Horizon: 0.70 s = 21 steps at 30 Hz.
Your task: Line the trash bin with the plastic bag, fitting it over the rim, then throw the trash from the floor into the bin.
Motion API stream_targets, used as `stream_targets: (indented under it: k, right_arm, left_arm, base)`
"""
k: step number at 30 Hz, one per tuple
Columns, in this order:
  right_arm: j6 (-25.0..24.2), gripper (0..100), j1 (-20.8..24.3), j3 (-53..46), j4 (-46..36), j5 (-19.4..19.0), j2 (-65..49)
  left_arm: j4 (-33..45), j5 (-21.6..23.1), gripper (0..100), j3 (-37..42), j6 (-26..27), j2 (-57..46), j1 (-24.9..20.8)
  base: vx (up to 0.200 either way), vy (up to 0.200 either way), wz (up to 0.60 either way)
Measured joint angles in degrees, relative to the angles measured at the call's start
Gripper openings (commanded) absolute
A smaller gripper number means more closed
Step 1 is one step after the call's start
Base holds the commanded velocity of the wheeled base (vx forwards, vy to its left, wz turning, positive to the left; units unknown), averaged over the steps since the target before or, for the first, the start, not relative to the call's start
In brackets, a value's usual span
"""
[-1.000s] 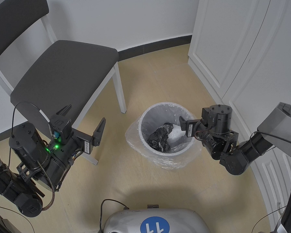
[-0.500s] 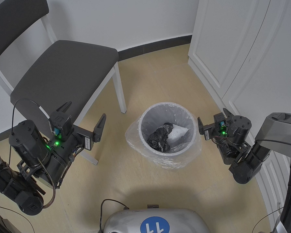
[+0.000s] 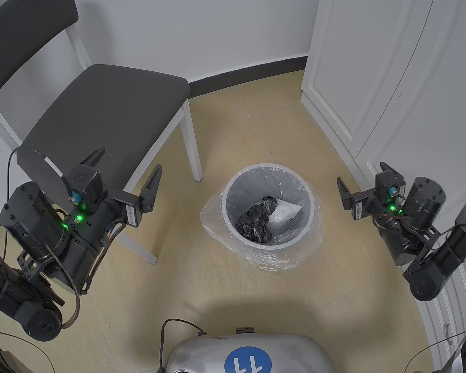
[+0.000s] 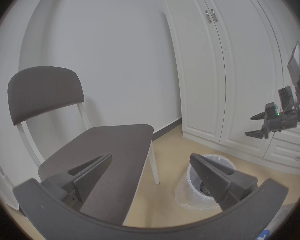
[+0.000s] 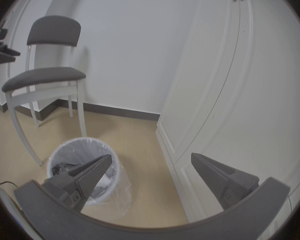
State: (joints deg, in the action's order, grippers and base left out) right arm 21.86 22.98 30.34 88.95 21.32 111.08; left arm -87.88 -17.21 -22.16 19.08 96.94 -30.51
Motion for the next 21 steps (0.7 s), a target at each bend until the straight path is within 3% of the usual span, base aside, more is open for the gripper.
stream_targets:
  k: [7,16,21]
  right_arm:
    - [-2.3,100,1.1,-4.8,0.0,-1.6,-8.7]
    - [-5.2,100,7.3,-10.4,0.0,-1.8,-18.5]
    - [-5.5,100,8.2,-14.0,0.0,-1.8,-25.6]
  left_arm:
    - [0.0,-0.1,100,1.7,0.2,-4.8,0.0]
    - [0.1,-0.3,100,2.0,0.2,-10.1,-0.4]
    - [1.3,-0.4,100,1.4,4.0,-13.9,-0.3]
  base:
    - [0.000,0.000,0.00]
    - [0.000,0.000,0.00]
    - [0.000,0.000,0.00]
